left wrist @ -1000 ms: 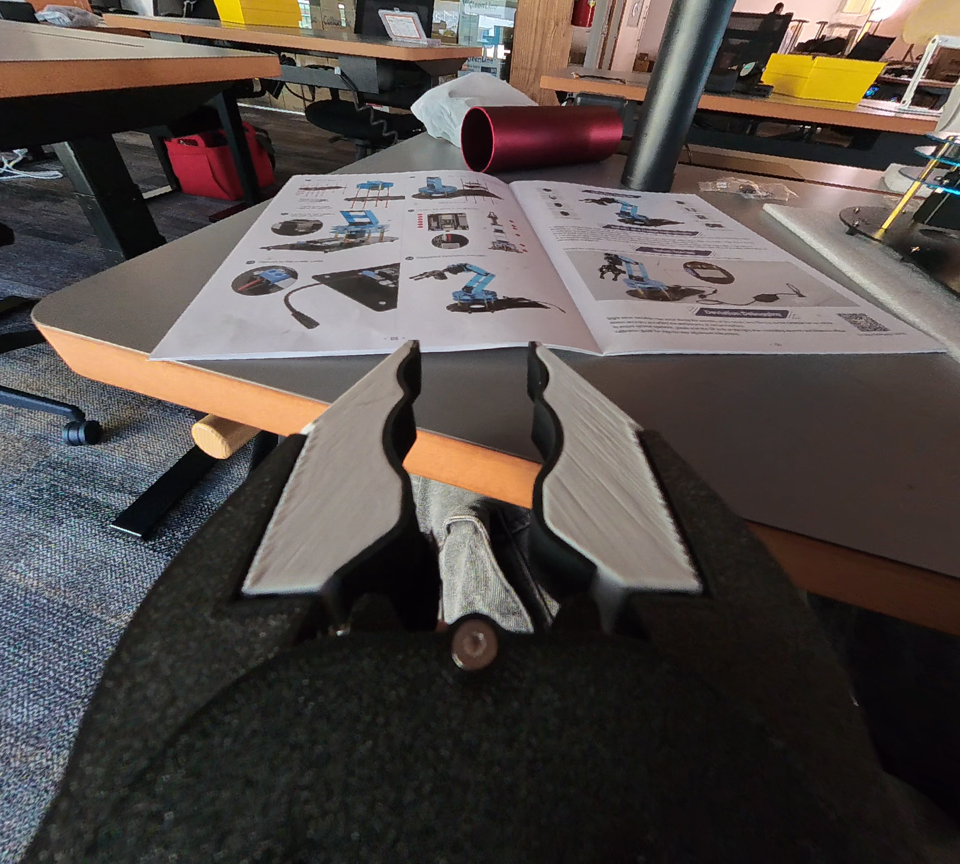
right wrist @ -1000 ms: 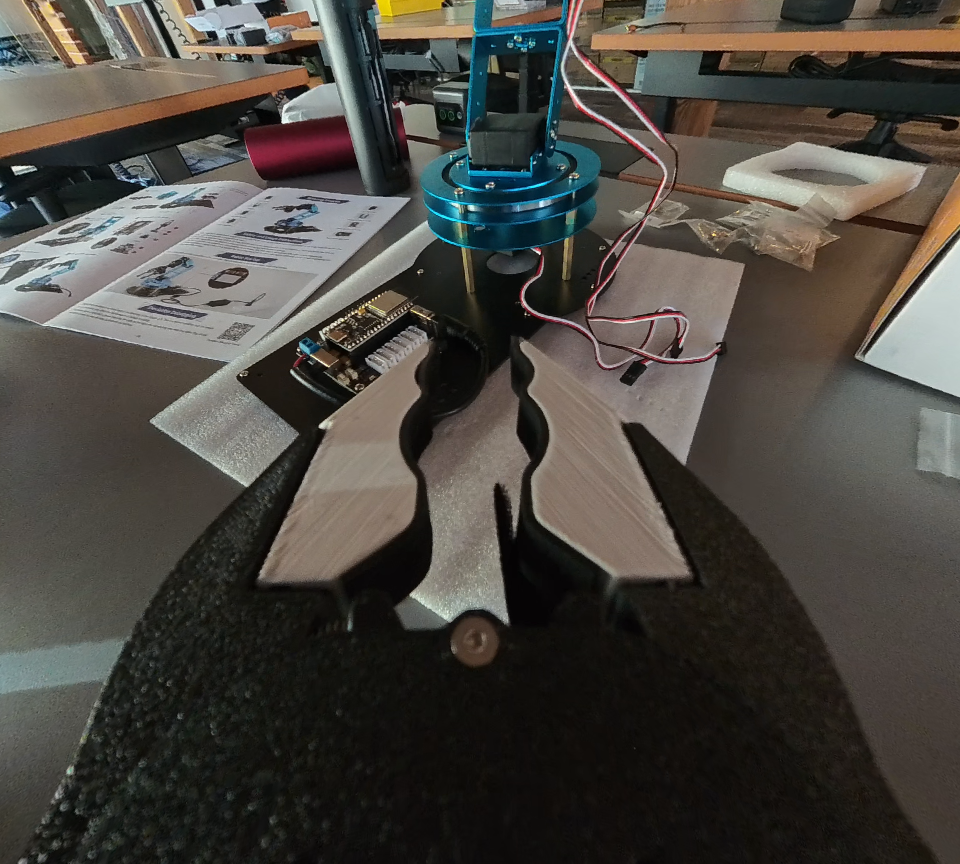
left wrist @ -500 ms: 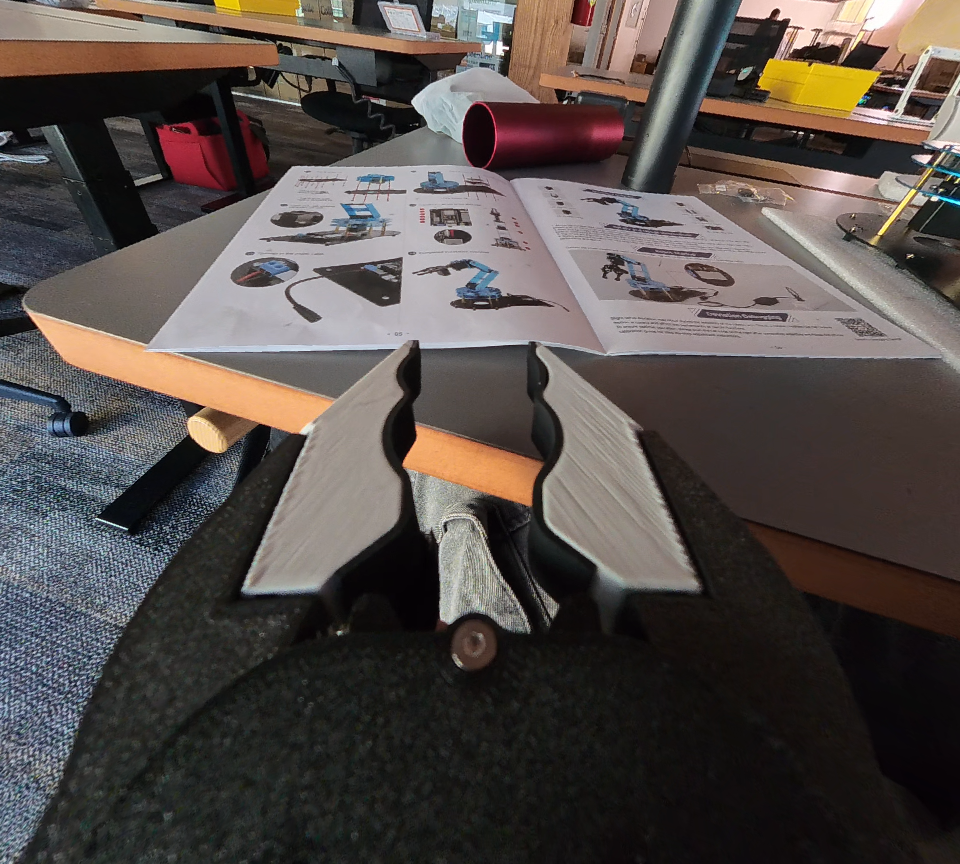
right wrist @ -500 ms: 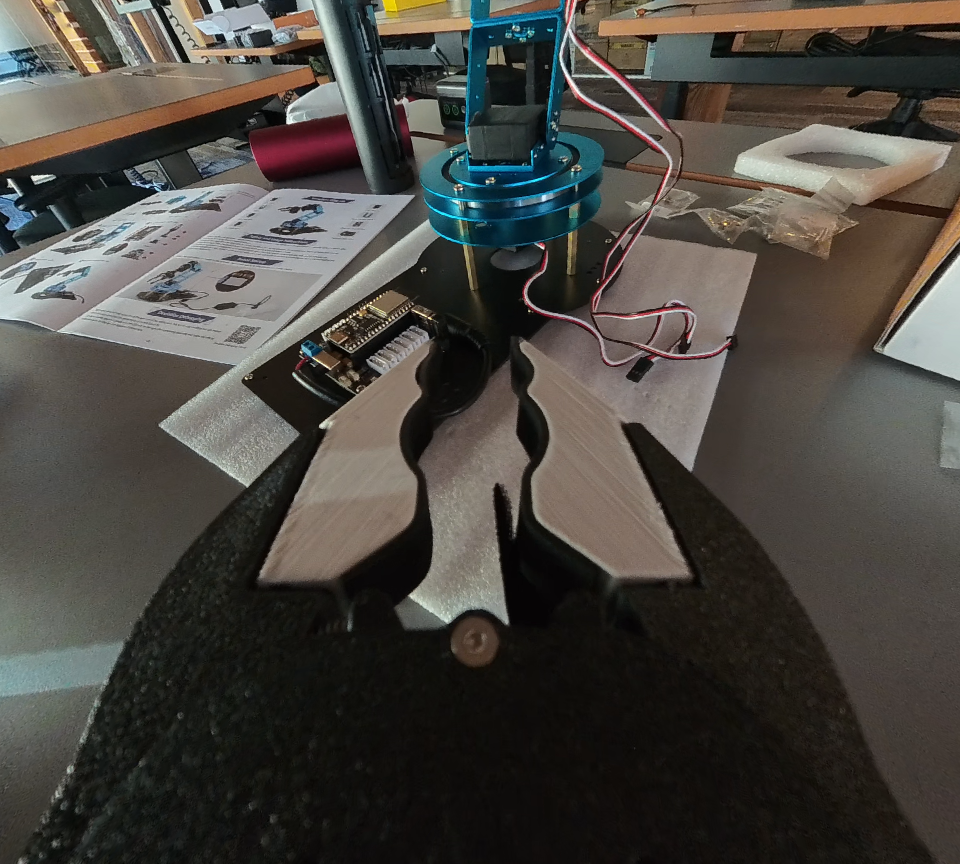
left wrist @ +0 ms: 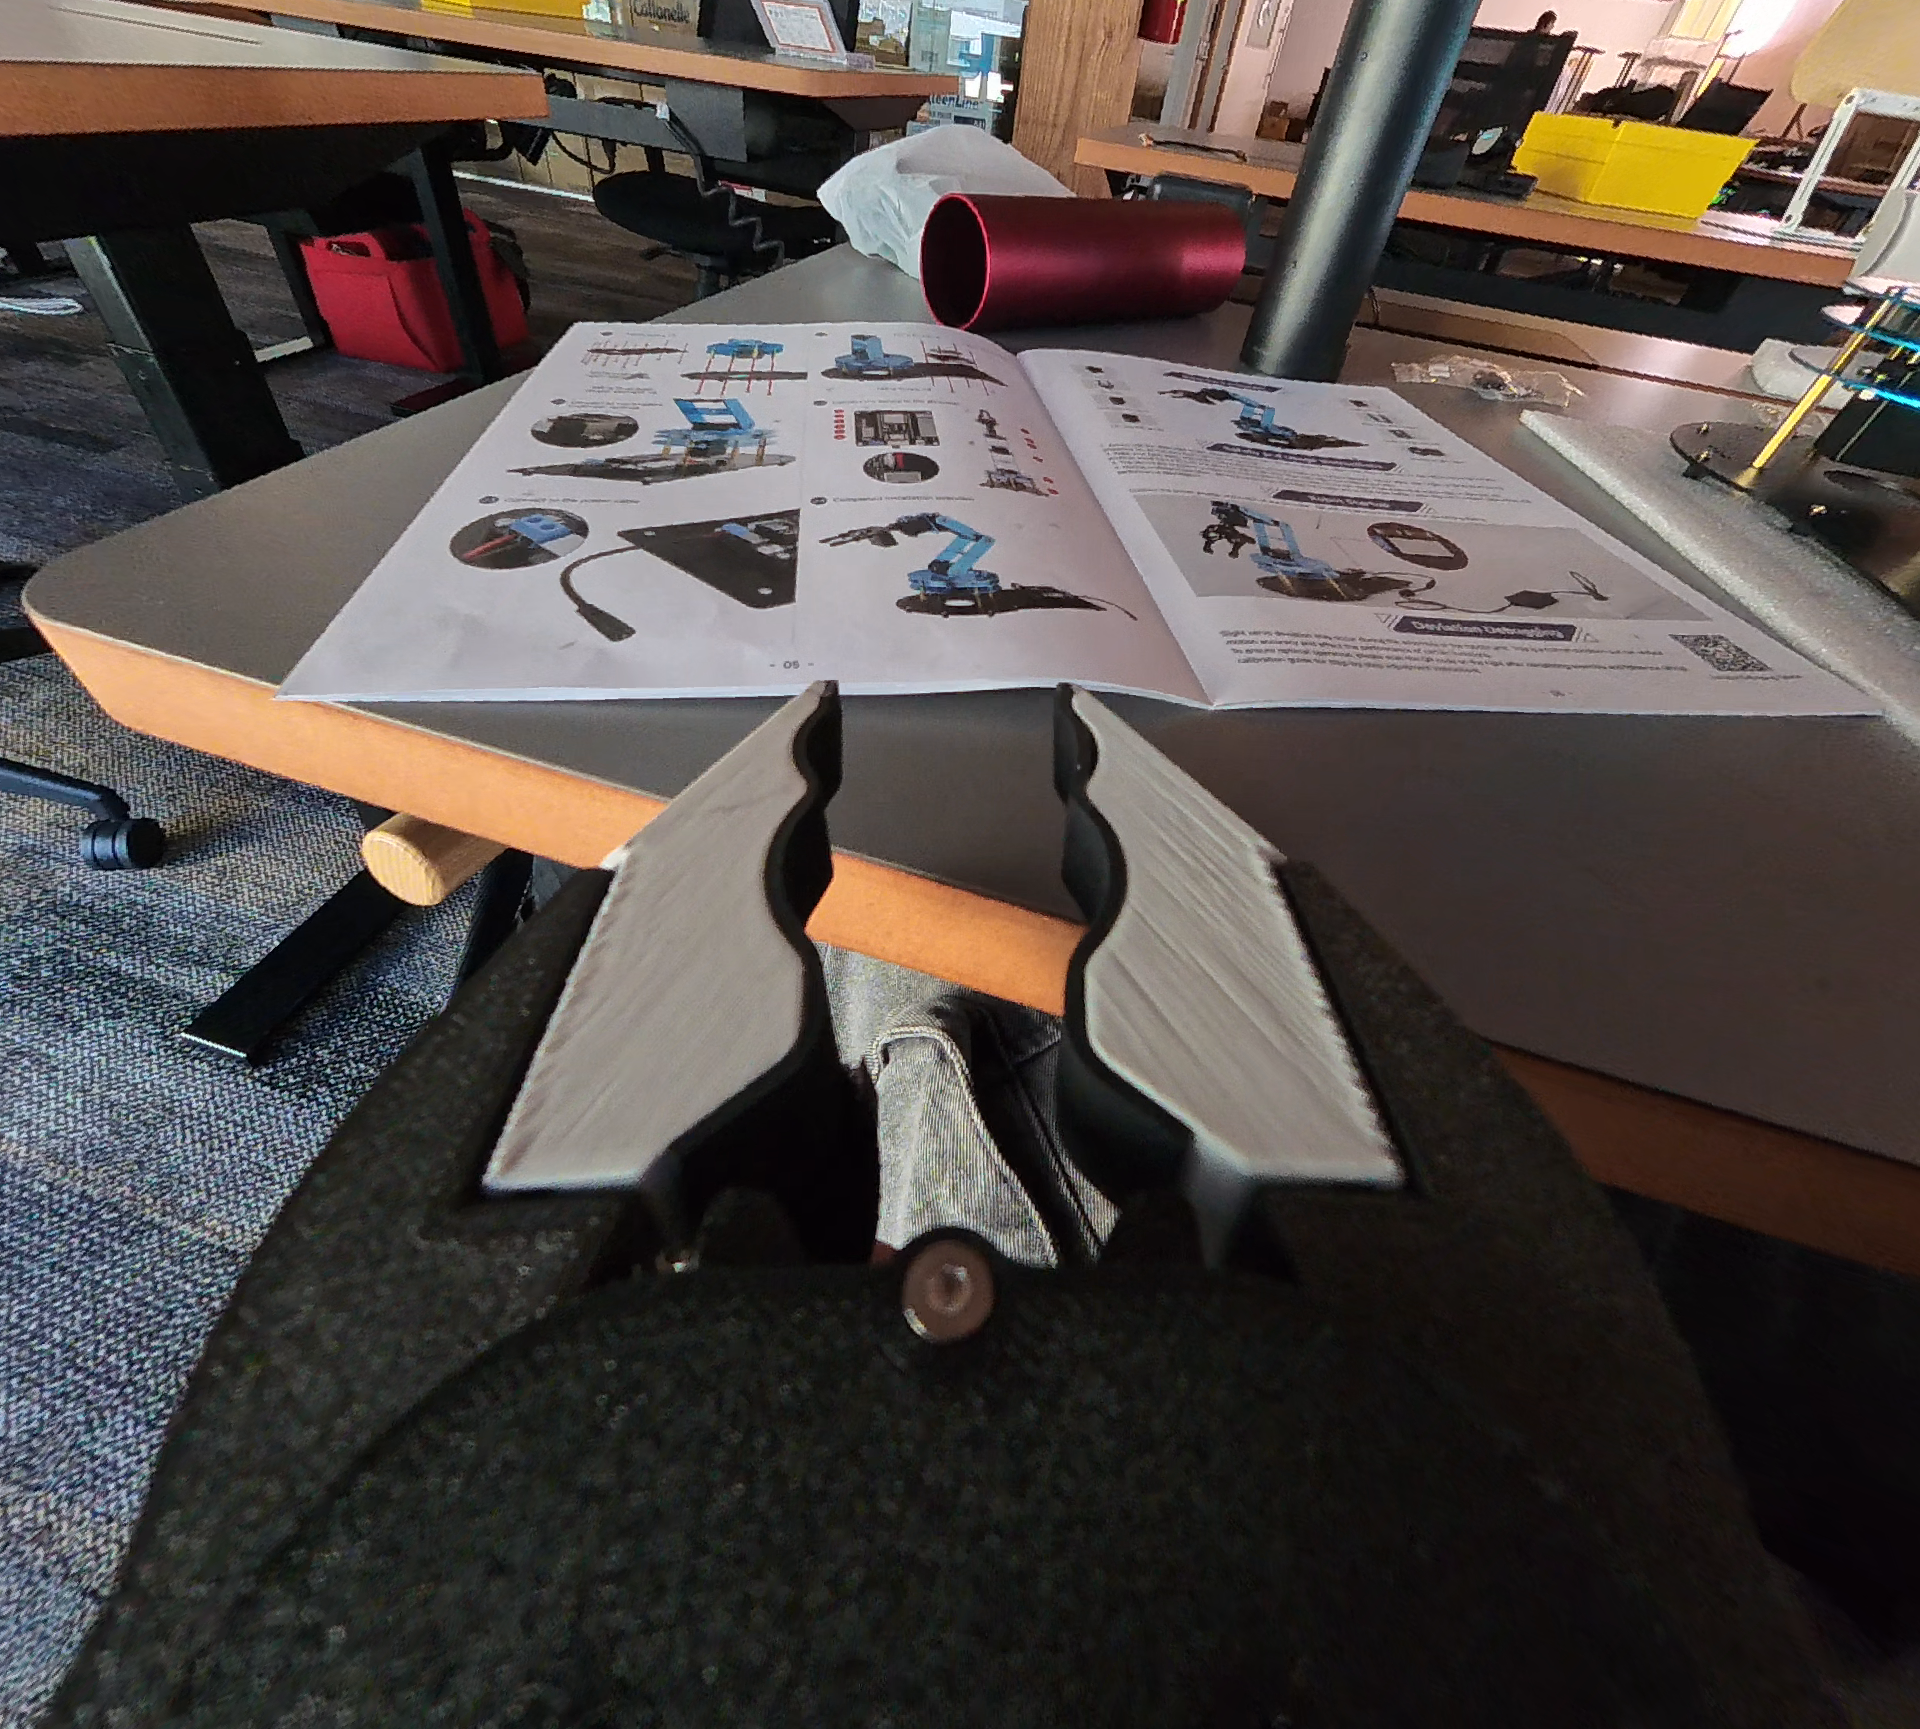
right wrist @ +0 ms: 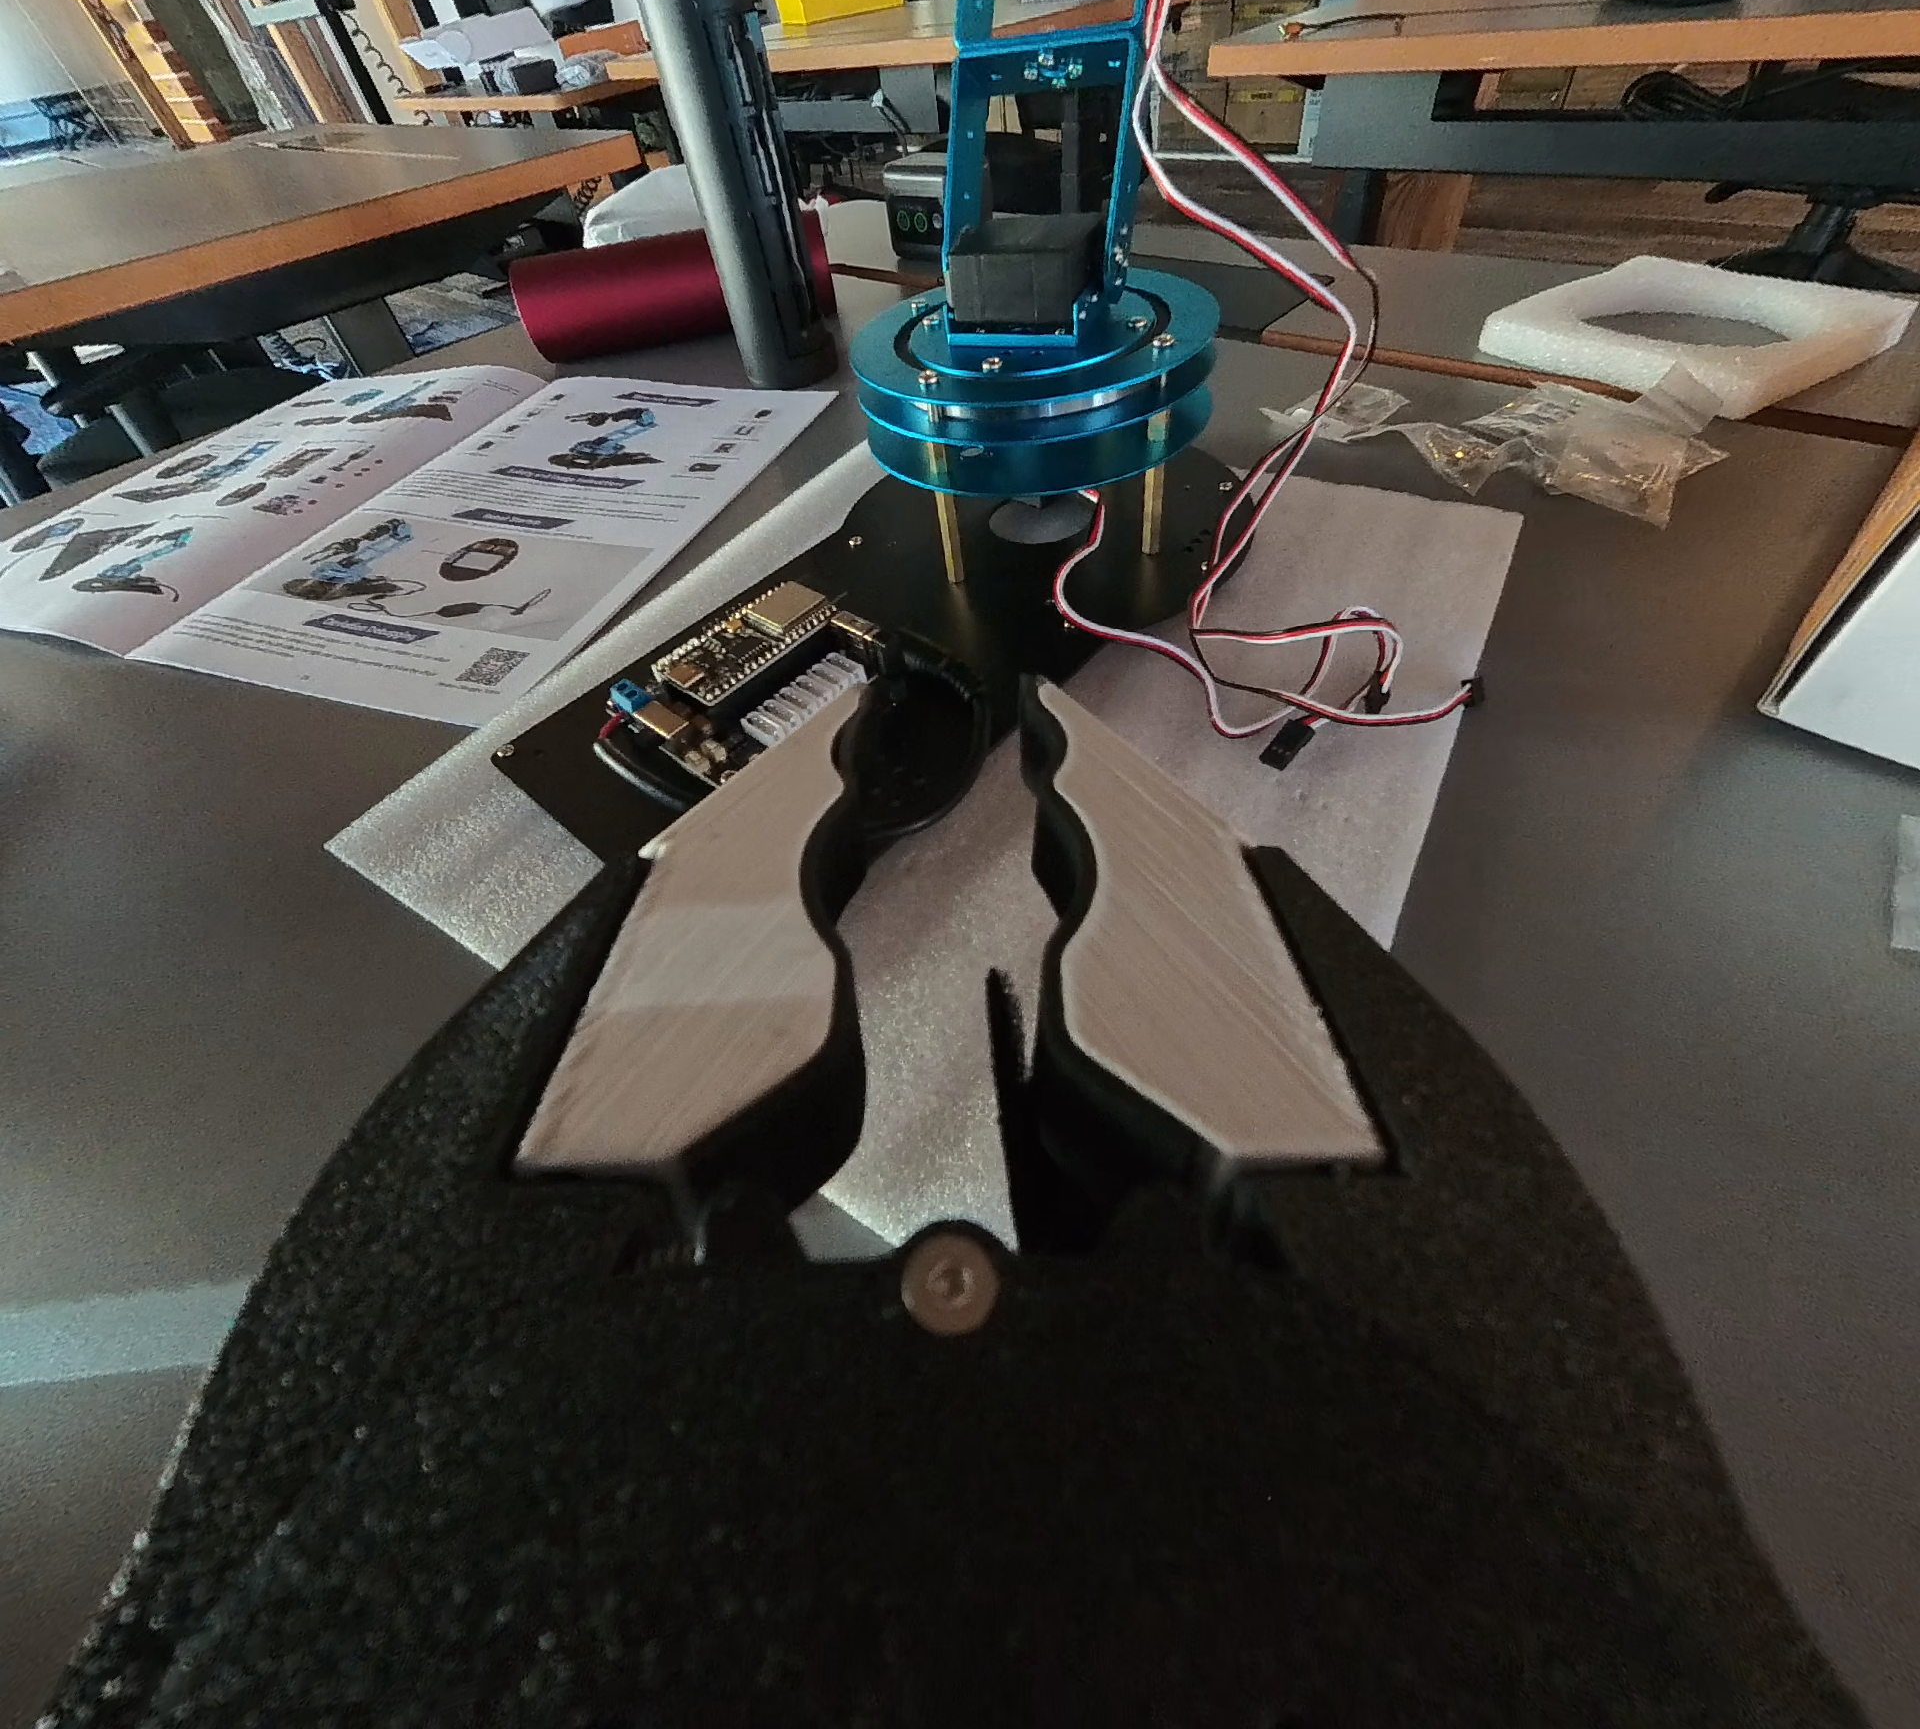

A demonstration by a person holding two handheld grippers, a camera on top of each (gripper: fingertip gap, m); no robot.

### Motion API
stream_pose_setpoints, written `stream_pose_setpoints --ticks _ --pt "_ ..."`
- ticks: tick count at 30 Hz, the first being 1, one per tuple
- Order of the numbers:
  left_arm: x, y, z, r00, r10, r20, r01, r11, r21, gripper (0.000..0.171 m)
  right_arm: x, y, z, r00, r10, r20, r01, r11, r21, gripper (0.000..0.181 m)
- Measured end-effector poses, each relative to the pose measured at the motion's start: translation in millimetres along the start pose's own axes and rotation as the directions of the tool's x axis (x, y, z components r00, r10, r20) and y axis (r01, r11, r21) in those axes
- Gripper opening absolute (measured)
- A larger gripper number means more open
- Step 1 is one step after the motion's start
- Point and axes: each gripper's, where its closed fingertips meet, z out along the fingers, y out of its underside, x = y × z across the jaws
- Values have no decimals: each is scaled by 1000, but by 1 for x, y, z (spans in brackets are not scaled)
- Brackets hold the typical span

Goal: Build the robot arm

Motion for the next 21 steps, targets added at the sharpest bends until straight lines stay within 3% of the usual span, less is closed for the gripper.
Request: stream_pose_setpoints --ticks 2,5,8,10,15,18,21 --pt "-2 -2 0 1000 -21 10 21 1000 3 39 0 0 0 1000 -2 -2 2 1000 0 25" --pt "6 -25 8 985 -165 -58 164 986 -15 36 -6 -2 4 999 44 28 -43 999 -28 22" --pt "4 -36 34 994 -59 -90 36 970 -239 40 -33 -31 16 995 -23 94 25 999 -20 22" --pt "6 -39 53 985 -80 -156 19 935 -355 46 -70 -52 34 973 -113 200 117 993 -9 22" --pt "9 -36 93 957 -183 -227 69 899 -433 62 -198 -56 107 841 -130 525 224 967 -120 29" --pt "13 -26 110 949 -198 -243 60 876 -479 68 -271 -32 153 796 -53 604 240 942 -234 34" --pt "13 -11 115 946 -173 -273 -2 841 -541 65 -296 9 201 833 -86 546 331 868 -369 37"
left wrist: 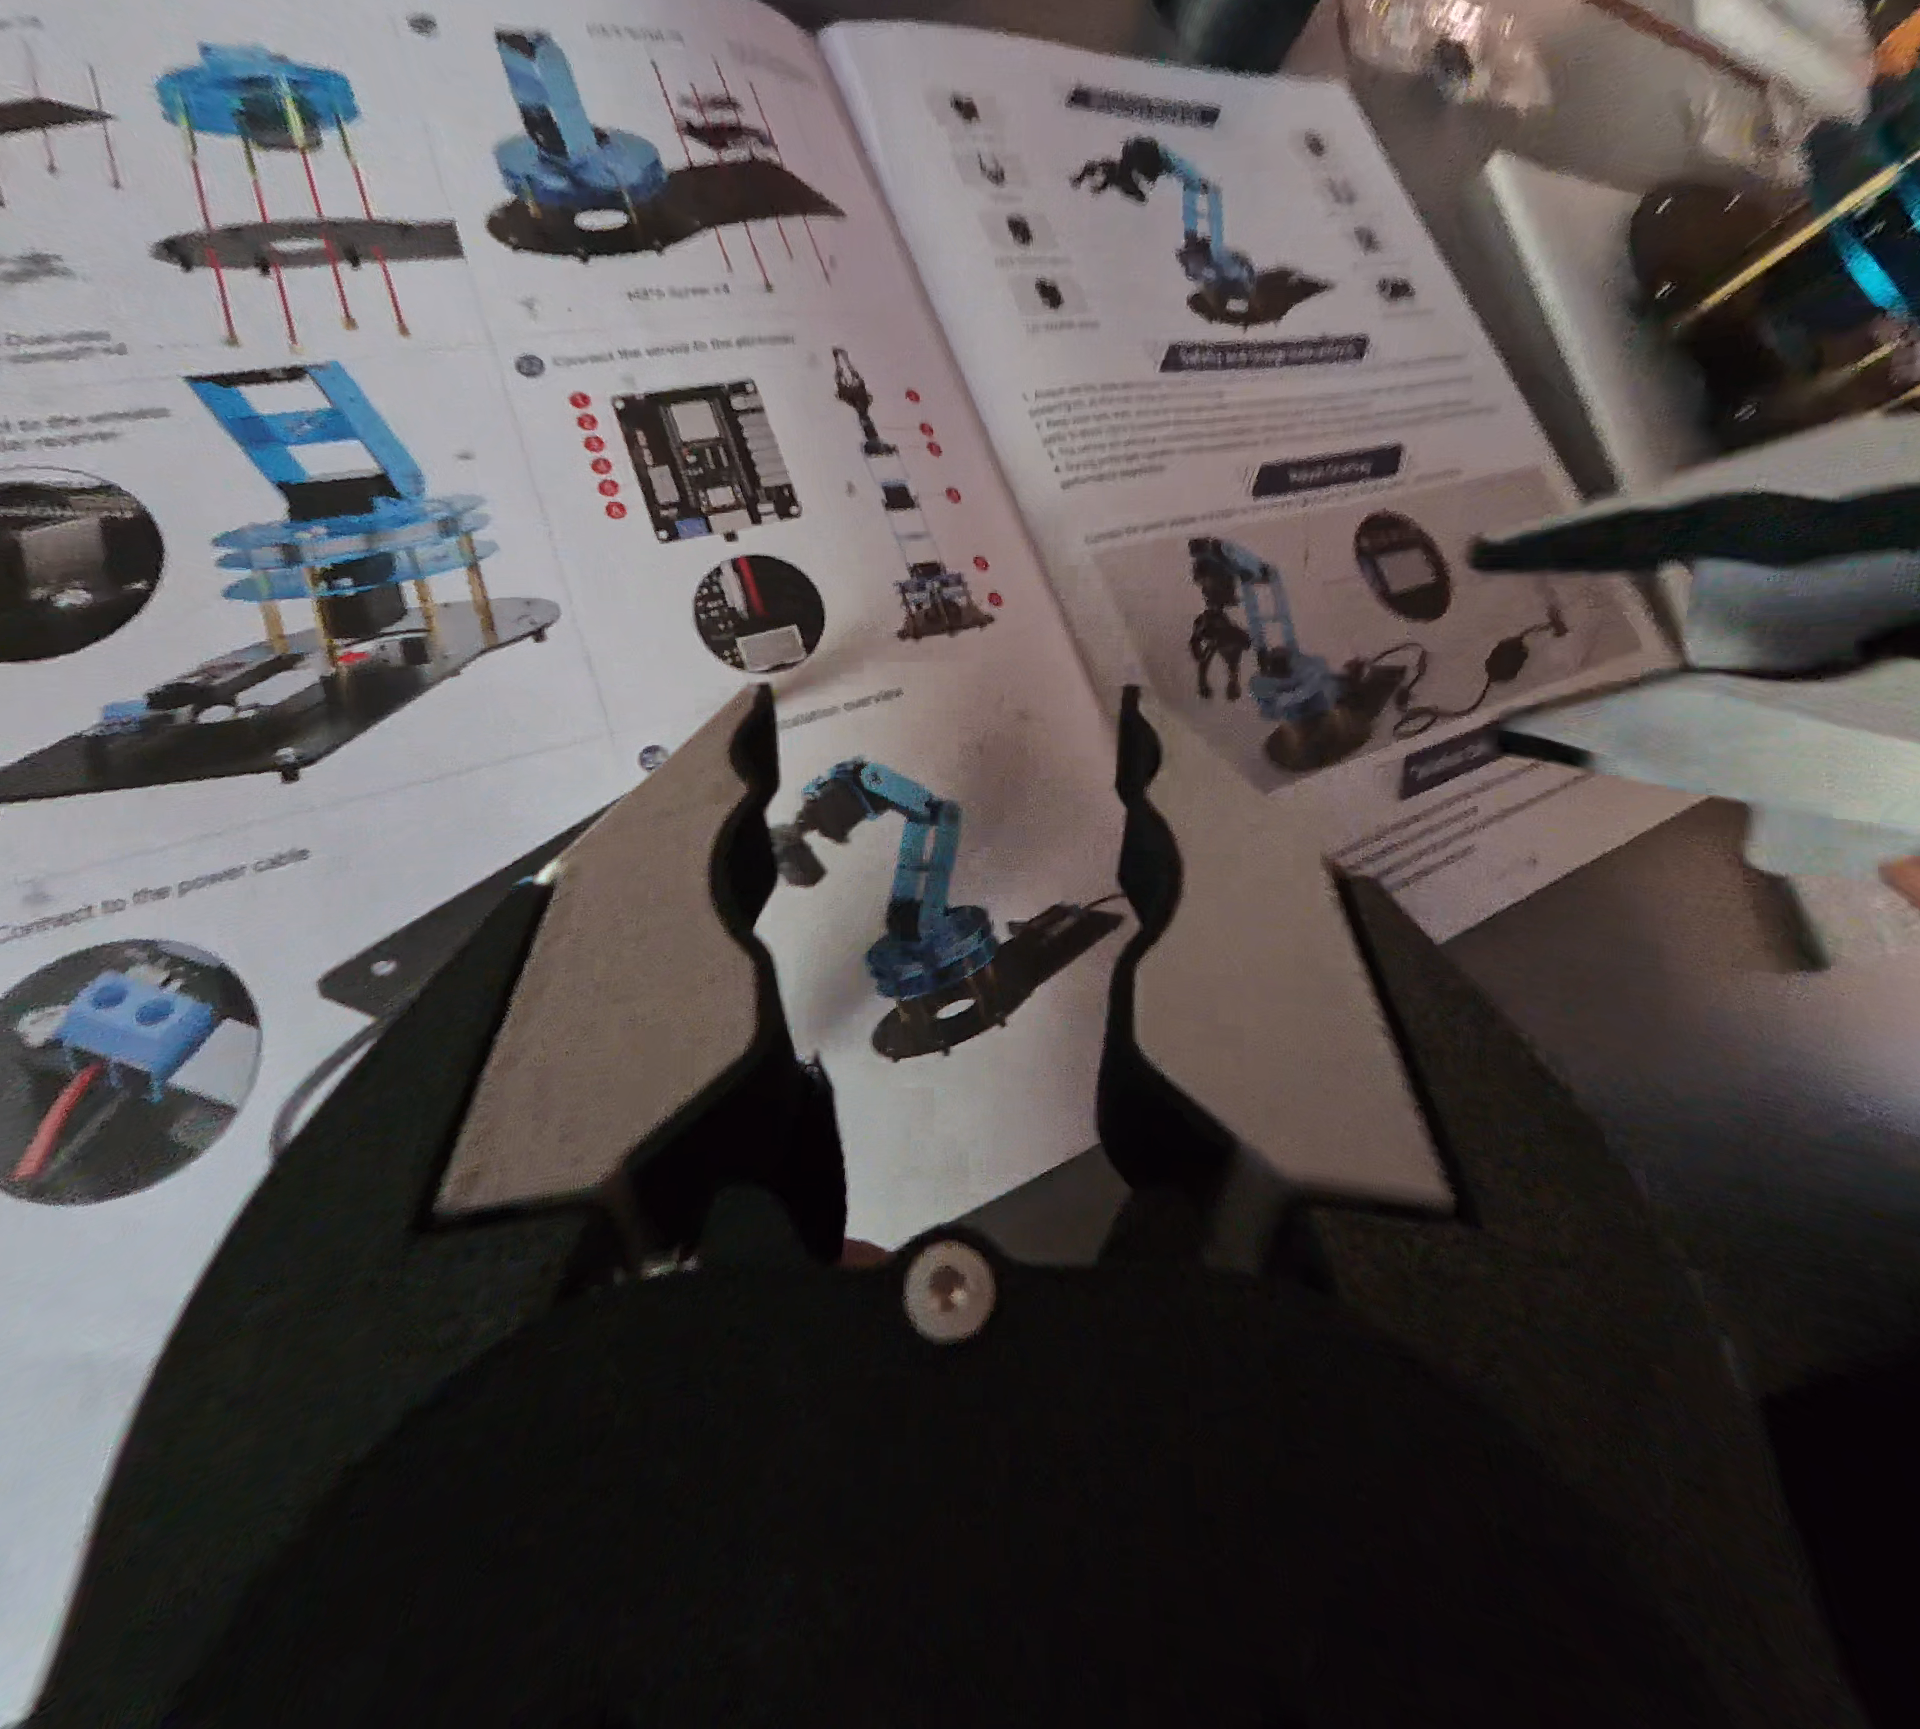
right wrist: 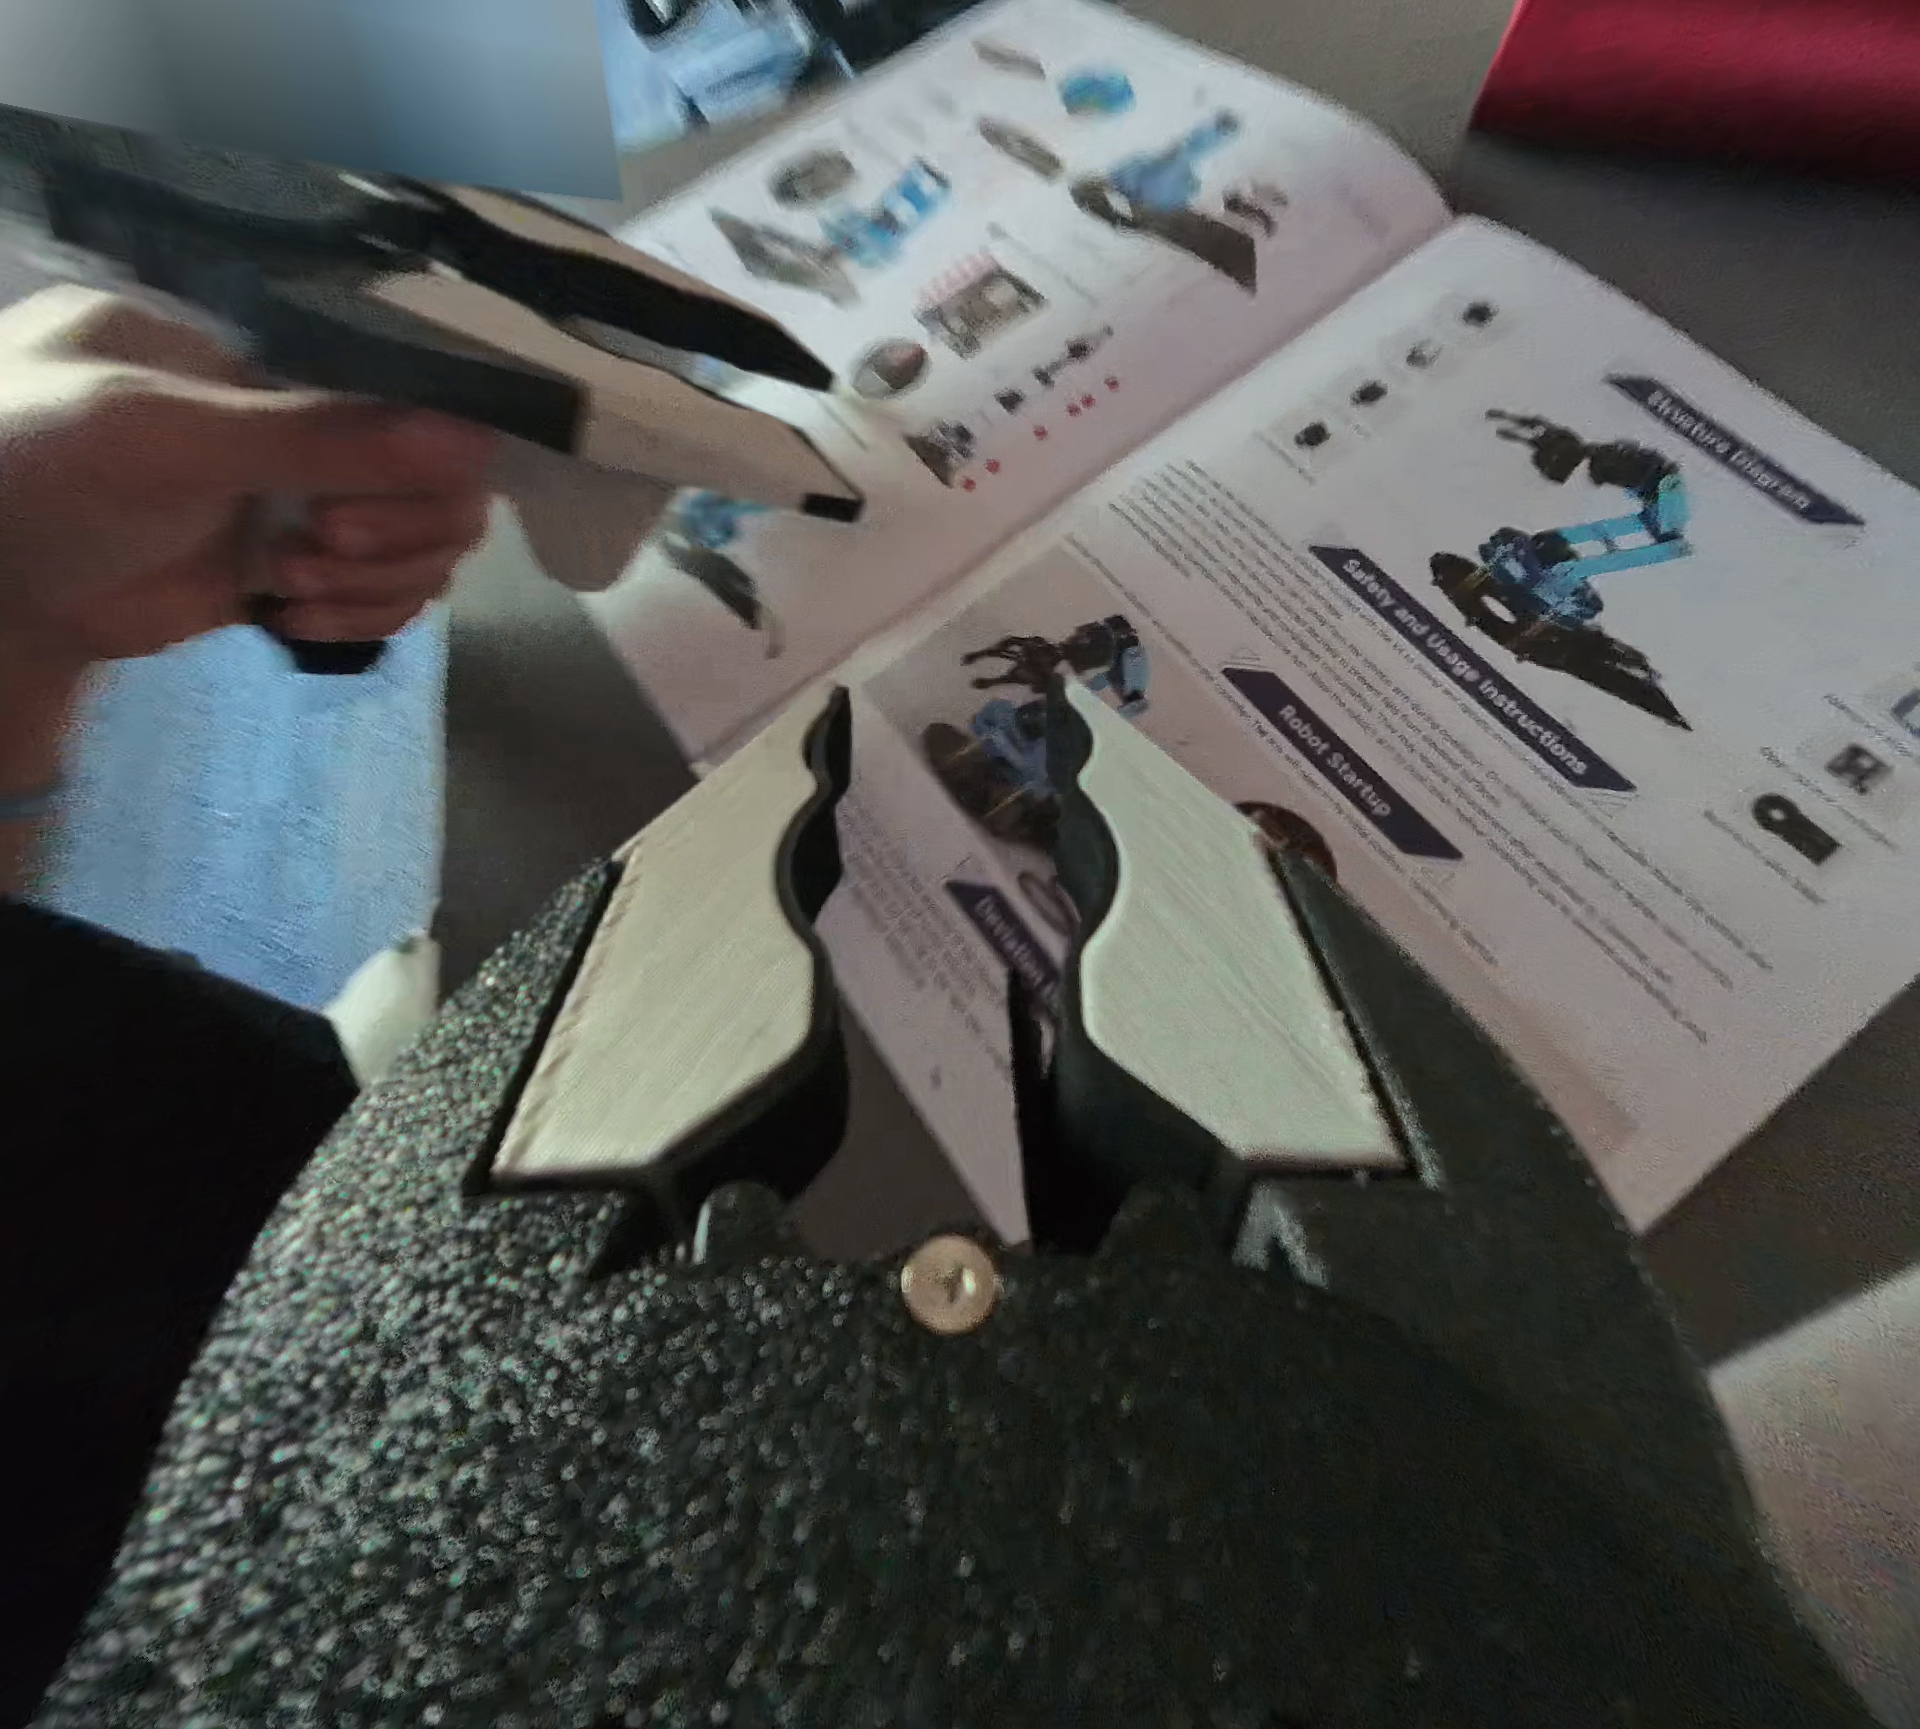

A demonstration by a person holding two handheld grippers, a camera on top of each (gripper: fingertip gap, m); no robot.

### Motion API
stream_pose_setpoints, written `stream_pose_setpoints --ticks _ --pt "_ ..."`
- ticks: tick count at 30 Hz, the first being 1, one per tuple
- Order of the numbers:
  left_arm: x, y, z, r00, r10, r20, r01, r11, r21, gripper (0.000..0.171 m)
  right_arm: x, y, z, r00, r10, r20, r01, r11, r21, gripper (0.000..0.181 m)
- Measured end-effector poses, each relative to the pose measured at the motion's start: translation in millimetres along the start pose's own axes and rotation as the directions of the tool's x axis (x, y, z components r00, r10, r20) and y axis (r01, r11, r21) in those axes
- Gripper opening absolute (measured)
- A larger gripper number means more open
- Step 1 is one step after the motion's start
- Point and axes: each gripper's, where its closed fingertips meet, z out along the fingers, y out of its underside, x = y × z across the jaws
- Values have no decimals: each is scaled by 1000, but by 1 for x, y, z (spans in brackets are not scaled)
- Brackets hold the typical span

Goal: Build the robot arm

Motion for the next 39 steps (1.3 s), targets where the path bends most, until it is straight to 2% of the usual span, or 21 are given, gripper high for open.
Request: stream_pose_setpoints --ticks 2,5,7,9,12,14,17,18,20,22,24,27,28,29,31,32,34,35,37,39 --pt "-9 7 4 999 49 22 -48 998 -51 53 9 4 26 998 -28 -56 23 996 -86 44" --pt "-25 8 5 989 143 38 -138 984 -112 27 23 3 48 995 10 -98 -22 992 -125 40" --pt "-33 5 5 987 162 14 -159 978 -135 23 27 15 60 993 70 -99 -87 980 -176 41" --pt "-41 2 5 990 142 -17 -143 979 -143 19 27 17 63 987 104 -124 -120 984 -131 32" --pt "-43 -1 6 990 135 -32 -138 983 -119 22 20 20 62 981 93 -169 -110 989 -95 31" --pt "-38 0 7 987 161 -22 -162 981 -103 32 20 21 61 980 55 -189 -76 992 -104 31" --pt "-24 4 5 983 183 -3 -182 978 -105 52 20 19 58 985 100 -140 -114 988 -100 31" --pt "-18 3 2 981 194 5 -193 977 -94 58 14 15 52 985 151 -78 -157 984 -83 38" --pt "-6 -4 -6 971 235 38 -233 971 -48 59 -9 -15 14 957 246 150 -257 965 59 39" --pt "7 -12 -17 957 281 70 -281 960 -9 59 -12 -36 -48 943 209 259 -266 941 208 38" --pt "21 -20 -28 949 303 88 -307 951 42 58 14 -38 -114 970 151 191 -206 928 312 39" --pt "44 -22 -39 956 290 46 -293 952 93 58 81 -43 -226 995 92 -34 -66 882 467 38" --pt "52 -21 -40 960 280 26 -282 954 101 58 111 -47 -265 988 123 -98 -55 853 518 32" --pt "60 -19 -42 961 276 3 -275 956 101 58 139 -54 -303 977 170 -126 -69 819 569 31" --pt "76 -15 -45 958 285 -27 -281 955 100 58 187 -71 -365 976 145 -163 -9 775 632 25" --pt "83 -15 -46 956 292 -27 -288 952 105 58 220 -75 -382 966 132 -223 35 787 616 20" --pt "97 -17 -49 950 311 -24 -307 945 109 58 280 -69 -376 954 43 -297 99 890 445 29" --pt "104 -18 -51 948 316 -24 -312 944 111 58 299 -65 -362 966 -11 -259 108 925 363 36" --pt "122 -21 -53 946 321 -37 -315 942 115 58 321 -69 -337 994 -11 -111 48 940 338 37" --pt "140 -23 -54 942 333 -51 -325 938 117 58 327 -73 -313 999 -35 -10 36 950 309 38"
